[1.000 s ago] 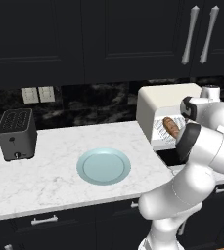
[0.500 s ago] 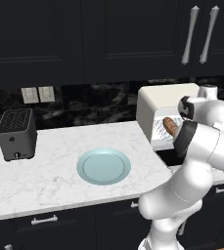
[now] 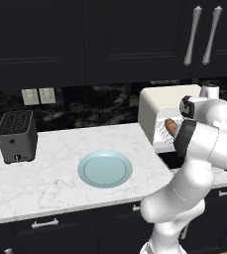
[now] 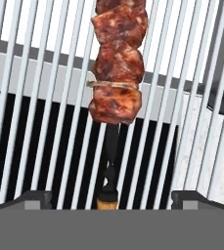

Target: Pick up the kebab skewer and baguette bread, and place them inside the toaster oven. Close the toaster oven door and start by setting the timer.

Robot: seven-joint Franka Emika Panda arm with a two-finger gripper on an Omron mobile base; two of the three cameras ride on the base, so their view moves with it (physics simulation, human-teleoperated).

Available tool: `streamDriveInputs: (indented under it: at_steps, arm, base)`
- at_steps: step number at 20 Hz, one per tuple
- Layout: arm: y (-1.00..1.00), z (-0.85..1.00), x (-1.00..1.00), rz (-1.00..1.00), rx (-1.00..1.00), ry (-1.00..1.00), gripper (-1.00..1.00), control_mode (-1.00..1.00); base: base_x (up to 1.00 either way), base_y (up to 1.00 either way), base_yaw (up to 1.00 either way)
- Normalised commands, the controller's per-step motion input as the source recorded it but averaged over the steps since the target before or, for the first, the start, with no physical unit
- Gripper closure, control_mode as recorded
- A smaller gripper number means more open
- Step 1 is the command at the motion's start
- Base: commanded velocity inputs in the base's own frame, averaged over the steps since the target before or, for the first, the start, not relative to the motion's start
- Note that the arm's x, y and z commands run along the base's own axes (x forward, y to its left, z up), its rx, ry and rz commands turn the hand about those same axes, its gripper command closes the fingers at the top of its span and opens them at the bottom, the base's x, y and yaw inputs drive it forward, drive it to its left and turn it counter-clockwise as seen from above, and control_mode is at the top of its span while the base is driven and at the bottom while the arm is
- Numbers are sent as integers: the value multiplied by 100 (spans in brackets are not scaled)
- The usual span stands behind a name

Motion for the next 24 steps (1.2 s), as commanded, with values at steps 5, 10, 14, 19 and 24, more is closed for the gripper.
streamDriveInputs:
  at_steps: [5, 10, 14, 19, 24]
  arm:
    - [0, 0, -33, 4, 0, -3, -100, -100]
    - [0, 0, -45, 0, 0, -6, -100, -100]
    - [-6, 0, -43, 0, 0, -4, -100, -100]
    - [-1, -18, -58, -2, 0, 0, -100, -100]
    - [0, -42, -39, -7, 0, -1, -100, -100]
  base:
    - [0, 0, 0]
    - [0, 0, 0]
    - [0, 0, 0]
    - [0, 0, 0]
    - [0, 0, 0]
